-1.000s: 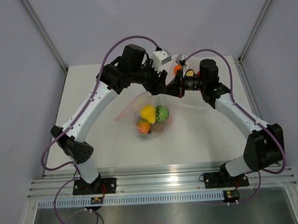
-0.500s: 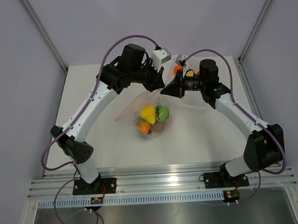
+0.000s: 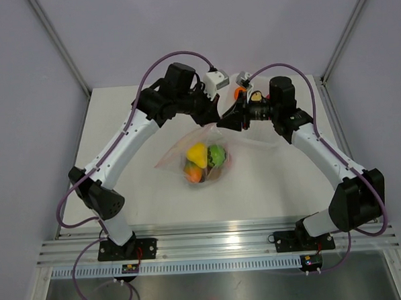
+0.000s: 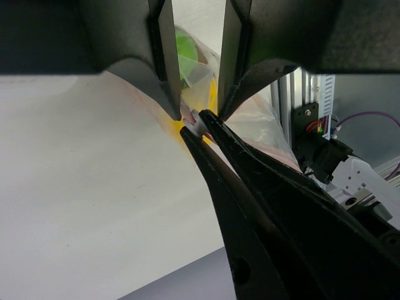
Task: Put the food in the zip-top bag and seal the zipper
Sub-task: Zip the zipper food storage bag at the center of the board.
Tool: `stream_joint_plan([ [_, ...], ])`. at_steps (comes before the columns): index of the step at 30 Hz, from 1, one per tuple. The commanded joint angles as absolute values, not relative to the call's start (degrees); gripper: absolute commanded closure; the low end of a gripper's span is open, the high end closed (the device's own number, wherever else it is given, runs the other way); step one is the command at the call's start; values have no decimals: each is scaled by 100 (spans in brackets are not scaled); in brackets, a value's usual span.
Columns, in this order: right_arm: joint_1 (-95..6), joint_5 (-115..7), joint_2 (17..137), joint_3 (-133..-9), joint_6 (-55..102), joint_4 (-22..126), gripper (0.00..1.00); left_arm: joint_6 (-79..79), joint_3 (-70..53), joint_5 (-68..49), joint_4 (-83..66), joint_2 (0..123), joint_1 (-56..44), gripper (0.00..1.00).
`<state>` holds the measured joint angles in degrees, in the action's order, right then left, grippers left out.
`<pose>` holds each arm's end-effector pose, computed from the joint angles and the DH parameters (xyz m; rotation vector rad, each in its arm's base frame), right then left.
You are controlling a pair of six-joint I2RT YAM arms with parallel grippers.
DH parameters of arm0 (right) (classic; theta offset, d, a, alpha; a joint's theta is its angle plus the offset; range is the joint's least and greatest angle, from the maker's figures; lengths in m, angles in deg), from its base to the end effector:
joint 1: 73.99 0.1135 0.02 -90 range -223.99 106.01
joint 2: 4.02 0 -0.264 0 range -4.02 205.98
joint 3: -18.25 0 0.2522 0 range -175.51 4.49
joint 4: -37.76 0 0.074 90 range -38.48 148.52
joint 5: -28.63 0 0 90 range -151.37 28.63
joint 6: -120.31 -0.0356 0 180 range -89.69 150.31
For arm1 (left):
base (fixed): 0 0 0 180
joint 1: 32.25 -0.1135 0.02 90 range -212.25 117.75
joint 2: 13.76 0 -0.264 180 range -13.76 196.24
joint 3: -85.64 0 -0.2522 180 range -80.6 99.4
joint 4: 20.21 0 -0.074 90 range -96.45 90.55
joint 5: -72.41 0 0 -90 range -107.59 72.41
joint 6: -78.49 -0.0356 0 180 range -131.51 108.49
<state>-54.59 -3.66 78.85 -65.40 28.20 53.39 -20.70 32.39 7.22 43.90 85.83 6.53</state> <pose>0.3006 0.1378 0.3551 -0.9759 1.5851 1.1738 0.2817 -0.2455 0.4250 1.1348 1.9459 -0.7616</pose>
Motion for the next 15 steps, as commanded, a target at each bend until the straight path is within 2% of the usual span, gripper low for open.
stream_joint_plan([
  [1, -5413, -153, 7596, -6881, 3205, 5451, 66, -2197, 3216, 1044, 4374, 8257, 563, 100],
  [3, -5421, 31, 7665, -6943, 3303, 5626, 70, -2214, 3190, 1123, 4374, 8204, 528, 100],
  [15, -5421, 367, 7991, -7250, 3251, 5750, 64, -2197, 3155, 1422, 4365, 8046, 405, 100],
])
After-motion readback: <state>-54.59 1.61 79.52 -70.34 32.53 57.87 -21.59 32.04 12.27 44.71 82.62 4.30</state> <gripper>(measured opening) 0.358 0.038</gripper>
